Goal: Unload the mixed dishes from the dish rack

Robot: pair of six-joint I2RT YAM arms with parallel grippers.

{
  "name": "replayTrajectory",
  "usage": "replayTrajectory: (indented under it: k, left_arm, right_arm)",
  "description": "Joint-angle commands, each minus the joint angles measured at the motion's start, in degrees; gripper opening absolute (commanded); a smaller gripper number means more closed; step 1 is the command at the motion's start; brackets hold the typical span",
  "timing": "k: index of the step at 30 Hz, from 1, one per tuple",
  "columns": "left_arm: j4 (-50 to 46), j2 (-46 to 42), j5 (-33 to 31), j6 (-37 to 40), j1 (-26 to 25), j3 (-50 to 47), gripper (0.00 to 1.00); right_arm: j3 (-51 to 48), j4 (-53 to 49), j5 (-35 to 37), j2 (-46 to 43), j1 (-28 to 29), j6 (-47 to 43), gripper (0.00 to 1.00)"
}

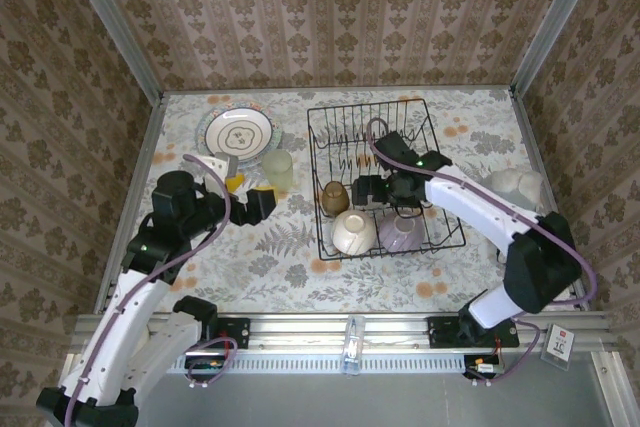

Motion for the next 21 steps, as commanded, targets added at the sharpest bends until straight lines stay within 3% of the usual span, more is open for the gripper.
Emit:
replayTrajectory:
  k: [1, 21]
  left_arm:
    - [0.98, -1.09, 1.38, -0.15, 0.78, -1.06, 1.00]
    - [1.61, 0.22, 1.47, -1.99, 1.30, -1.03, 1.00]
  right_arm:
    - [2.81, -1.88, 4.42, 2.25, 0.59, -0.98, 0.99]
    - [4.68, 0.76, 6.84, 10.20, 0.90, -1.93, 0.75]
